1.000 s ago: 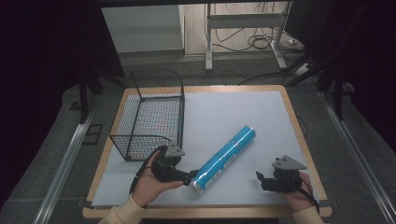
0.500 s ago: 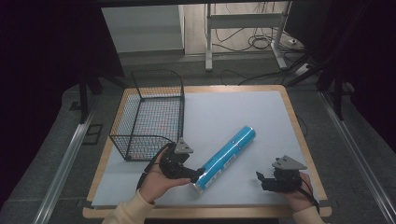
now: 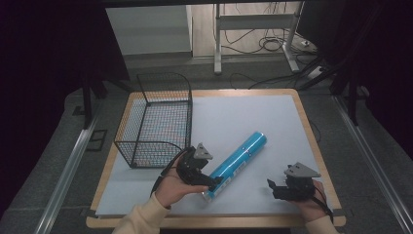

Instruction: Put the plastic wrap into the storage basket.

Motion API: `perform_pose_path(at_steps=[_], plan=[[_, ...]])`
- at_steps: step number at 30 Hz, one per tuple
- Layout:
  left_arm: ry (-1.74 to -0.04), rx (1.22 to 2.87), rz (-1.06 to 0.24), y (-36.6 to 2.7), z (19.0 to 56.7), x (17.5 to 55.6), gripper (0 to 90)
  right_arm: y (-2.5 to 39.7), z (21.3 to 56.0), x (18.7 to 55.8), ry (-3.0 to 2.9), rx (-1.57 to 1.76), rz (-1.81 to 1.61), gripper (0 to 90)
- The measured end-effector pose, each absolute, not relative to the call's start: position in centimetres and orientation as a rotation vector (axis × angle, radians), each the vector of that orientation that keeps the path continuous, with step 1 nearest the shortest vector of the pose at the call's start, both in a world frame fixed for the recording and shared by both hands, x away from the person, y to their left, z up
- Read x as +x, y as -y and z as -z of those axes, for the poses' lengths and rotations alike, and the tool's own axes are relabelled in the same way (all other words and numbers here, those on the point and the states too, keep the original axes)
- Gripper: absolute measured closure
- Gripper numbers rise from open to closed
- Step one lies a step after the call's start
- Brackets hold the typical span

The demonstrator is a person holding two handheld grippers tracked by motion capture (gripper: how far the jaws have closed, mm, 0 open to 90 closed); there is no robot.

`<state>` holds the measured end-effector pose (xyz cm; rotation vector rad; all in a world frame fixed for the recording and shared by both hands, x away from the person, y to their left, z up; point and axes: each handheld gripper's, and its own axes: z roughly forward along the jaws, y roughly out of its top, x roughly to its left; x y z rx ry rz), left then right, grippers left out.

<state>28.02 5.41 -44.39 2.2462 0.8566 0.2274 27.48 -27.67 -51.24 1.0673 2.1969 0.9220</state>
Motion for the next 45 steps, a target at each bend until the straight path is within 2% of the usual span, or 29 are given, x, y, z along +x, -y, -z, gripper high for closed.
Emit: perform_pose_path(at_steps=[18,32,38,45], plan=[[-0.885,2.343,-0.238,-0.6,44.5,30.3,13.2,27.8,51.2,27.5,-2.19,1.077,-0.924,11.0],[-0.921,2.464,-0.211,3.4,46.7,33.2,13.5,27.9,51.2,27.6,-2.189,1.084,-0.921,11.1],[-0.921,2.517,-0.216,4.1,47.9,34.2,10.9,27.9,51.2,27.6,-2.187,1.081,-0.918,11.0],[-0.941,2.575,-0.151,4.4,49.4,34.9,9.1,28.0,51.3,27.7,-2.192,1.087,-0.915,11.1]])
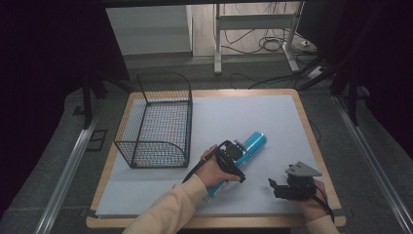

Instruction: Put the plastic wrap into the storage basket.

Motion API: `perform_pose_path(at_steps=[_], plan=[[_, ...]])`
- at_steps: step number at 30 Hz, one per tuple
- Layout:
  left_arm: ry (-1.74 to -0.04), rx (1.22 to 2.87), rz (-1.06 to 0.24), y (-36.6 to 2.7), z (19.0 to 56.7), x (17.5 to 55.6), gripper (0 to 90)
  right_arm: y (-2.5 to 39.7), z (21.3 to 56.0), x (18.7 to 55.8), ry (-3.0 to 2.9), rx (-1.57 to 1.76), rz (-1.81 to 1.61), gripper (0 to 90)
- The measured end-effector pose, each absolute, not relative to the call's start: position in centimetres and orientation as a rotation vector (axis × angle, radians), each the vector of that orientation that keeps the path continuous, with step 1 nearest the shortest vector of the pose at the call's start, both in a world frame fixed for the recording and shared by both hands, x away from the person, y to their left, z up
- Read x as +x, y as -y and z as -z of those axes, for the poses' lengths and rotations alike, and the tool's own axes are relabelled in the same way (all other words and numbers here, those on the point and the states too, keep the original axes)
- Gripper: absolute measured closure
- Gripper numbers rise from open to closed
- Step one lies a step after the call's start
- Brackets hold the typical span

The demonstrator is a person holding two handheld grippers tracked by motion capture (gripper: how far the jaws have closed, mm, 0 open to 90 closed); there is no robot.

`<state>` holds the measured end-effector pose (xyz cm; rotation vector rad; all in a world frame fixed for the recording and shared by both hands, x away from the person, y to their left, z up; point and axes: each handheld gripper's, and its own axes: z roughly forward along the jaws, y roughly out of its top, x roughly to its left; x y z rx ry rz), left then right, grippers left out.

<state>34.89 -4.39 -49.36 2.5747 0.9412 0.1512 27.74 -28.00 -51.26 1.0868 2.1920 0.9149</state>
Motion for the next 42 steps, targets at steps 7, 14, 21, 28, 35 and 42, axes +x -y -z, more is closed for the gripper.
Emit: perform_pose_path(at_steps=[7,14,21,28,35,42], plan=[[-0.97,2.593,-0.161,4.6,50.1,35.3,12.2,28.1,51.3,27.8,-2.186,1.095,-0.917,11.0],[-0.99,2.609,-0.141,4.5,50.5,35.5,25.4,28.2,51.3,27.9,-2.183,1.114,-0.91,11.0],[-1.013,2.606,-0.088,4.4,50.2,35.9,29.7,28.2,51.3,27.9,-2.182,1.117,-0.907,11.1],[-0.989,2.601,-0.072,3.7,49.5,36.3,30.6,28.3,51.3,28.0,-2.176,1.121,-0.909,11.0],[-0.954,2.602,-0.081,3.3,48.5,36.0,30.8,28.4,51.2,27.9,-2.171,1.119,-0.908,11.0],[-0.939,2.576,-0.109,3.0,47.6,35.8,31.0,28.4,51.2,27.9,-2.17,1.112,-0.905,11.1]])
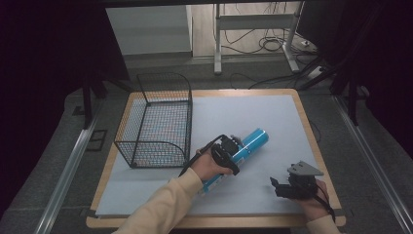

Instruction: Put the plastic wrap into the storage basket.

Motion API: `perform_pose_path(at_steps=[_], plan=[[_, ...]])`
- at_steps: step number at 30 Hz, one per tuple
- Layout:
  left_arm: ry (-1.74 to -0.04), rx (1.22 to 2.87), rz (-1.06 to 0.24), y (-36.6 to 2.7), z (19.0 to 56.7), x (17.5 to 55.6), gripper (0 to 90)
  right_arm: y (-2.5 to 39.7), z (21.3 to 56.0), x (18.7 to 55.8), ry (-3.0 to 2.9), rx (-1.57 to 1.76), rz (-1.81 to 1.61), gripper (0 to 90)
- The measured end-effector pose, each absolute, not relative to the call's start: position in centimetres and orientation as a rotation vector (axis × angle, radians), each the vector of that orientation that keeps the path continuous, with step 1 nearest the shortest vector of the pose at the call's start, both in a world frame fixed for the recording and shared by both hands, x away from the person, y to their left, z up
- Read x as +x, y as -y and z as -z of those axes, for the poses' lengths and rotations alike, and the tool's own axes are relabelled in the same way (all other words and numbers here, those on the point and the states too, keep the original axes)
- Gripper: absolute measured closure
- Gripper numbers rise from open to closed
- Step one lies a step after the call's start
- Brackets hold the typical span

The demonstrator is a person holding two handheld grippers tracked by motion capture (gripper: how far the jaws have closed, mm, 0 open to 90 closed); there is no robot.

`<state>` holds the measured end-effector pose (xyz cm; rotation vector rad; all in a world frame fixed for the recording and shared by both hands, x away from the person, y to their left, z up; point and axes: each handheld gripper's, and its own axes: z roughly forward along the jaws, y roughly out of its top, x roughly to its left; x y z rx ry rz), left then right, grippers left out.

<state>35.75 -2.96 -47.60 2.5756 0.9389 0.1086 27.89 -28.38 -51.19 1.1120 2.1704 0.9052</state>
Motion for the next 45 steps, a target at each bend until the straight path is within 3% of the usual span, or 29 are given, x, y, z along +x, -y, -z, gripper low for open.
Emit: perform_pose_path(at_steps=[25,45], plan=[[-0.911,2.529,-0.129,0.9,45.6,36.0,31.4,28.5,51.2,27.9,-2.159,1.121,-0.905,11.1],[-0.9,2.481,-0.163,0.9,41.4,37.3,31.5,28.5,51.3,28.0,-2.162,1.123,-0.888,11.3]])
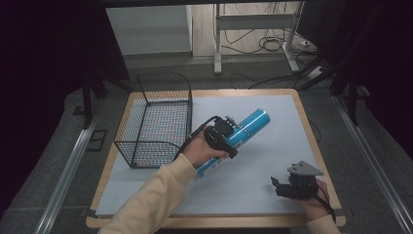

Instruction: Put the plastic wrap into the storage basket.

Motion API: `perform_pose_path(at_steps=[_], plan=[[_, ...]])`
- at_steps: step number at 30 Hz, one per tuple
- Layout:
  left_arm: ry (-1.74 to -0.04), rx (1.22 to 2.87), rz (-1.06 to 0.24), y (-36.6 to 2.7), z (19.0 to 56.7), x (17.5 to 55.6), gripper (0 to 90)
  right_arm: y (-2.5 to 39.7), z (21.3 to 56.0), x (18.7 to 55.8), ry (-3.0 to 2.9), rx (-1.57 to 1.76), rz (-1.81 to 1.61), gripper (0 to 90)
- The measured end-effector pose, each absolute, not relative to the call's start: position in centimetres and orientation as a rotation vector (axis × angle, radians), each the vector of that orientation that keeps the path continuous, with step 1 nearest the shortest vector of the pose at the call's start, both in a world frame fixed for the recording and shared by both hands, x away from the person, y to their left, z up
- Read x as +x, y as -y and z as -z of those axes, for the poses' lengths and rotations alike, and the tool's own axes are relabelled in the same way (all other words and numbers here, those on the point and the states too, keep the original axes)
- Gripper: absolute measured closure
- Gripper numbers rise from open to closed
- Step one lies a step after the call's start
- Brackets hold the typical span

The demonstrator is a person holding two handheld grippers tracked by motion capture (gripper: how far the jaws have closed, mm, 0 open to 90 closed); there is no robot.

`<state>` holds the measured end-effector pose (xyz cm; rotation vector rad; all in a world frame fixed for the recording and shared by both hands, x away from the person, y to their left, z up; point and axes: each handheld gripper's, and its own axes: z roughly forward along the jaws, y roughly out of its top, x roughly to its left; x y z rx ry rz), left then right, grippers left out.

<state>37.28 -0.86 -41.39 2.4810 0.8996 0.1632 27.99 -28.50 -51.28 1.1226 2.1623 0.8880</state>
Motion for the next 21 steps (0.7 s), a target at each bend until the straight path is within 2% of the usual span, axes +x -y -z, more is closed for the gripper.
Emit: perform_pose_path(at_steps=[21], plan=[[-0.937,2.42,-0.231,0.8,38.0,40.5,31.6,28.4,51.0,27.9,-2.15,1.11,-0.921,11.6]])
